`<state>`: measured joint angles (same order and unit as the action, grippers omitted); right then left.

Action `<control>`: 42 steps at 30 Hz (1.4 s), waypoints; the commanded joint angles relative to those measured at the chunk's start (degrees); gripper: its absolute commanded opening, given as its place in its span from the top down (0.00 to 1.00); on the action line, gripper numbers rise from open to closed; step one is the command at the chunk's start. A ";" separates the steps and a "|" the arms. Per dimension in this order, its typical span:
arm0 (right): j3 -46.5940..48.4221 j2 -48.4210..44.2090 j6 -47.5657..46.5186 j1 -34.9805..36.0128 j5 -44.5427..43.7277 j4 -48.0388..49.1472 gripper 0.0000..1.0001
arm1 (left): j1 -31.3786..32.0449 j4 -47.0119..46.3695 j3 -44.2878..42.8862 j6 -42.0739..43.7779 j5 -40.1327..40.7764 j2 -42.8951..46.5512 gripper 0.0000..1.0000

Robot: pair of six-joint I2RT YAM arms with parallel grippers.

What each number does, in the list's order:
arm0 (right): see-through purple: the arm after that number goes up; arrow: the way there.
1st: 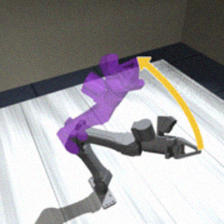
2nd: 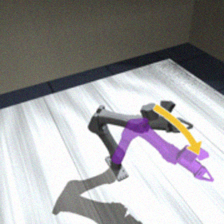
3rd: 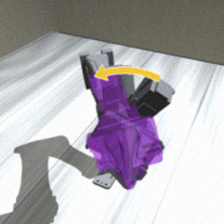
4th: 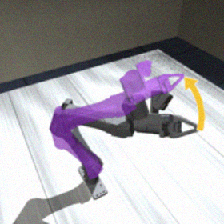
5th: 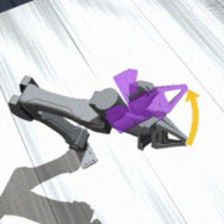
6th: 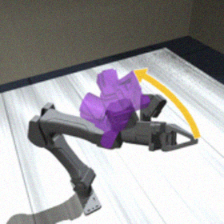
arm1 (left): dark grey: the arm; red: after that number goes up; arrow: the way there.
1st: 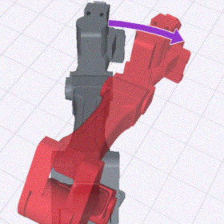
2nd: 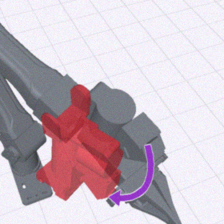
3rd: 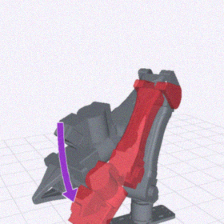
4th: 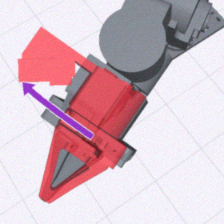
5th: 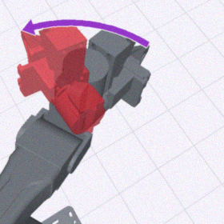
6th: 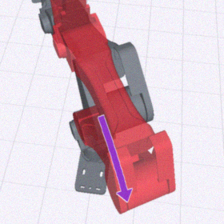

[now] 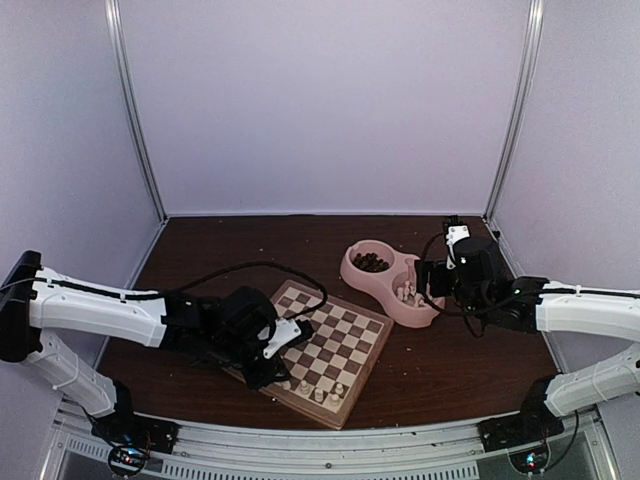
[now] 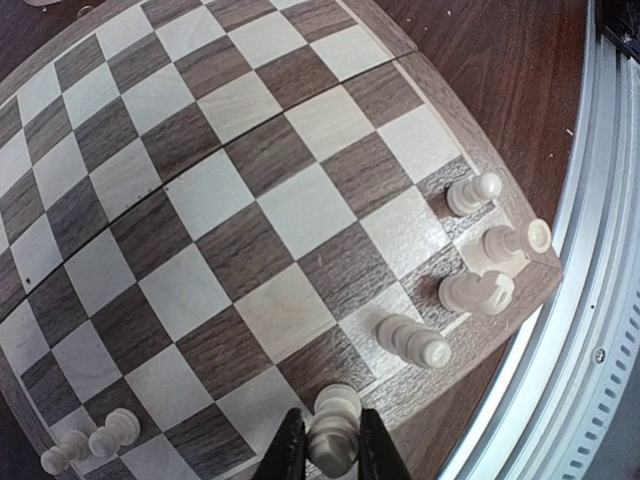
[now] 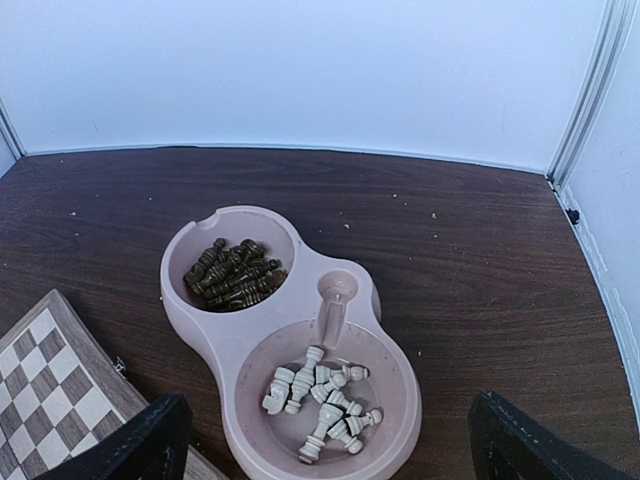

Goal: Set up the chess pieces on the board
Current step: Place the king at e2.

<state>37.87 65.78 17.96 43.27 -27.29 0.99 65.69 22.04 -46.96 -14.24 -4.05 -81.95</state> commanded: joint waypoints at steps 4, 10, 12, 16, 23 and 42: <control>-0.69 -0.91 -0.38 0.14 -1.15 -0.43 0.00 | 0.29 -2.74 -1.67 1.16 1.76 -0.77 0.91; -0.68 -1.00 -0.30 0.15 -1.10 -0.29 0.00 | 0.39 -3.14 -1.85 1.57 2.27 -0.67 0.91; -0.67 -1.00 -0.29 0.15 -0.98 -0.30 0.00 | 0.44 -3.34 -1.98 1.52 2.23 -0.74 0.91; -0.62 -0.96 -0.29 0.14 -0.92 -0.31 0.00 | 0.49 -3.78 -2.57 1.48 1.32 -1.60 0.91; -0.78 -1.25 -0.12 0.15 -0.80 -0.38 0.00 | 0.58 -3.59 -3.01 1.39 1.73 -2.65 0.91; -0.69 -1.28 -0.11 0.15 -0.73 -0.51 0.00 | 1.13 -2.03 -2.49 1.20 2.54 -1.57 0.91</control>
<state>37.87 65.78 17.96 43.27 -27.27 0.97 66.39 20.49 -48.58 -13.54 -2.13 -84.25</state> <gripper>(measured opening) 0.994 0.160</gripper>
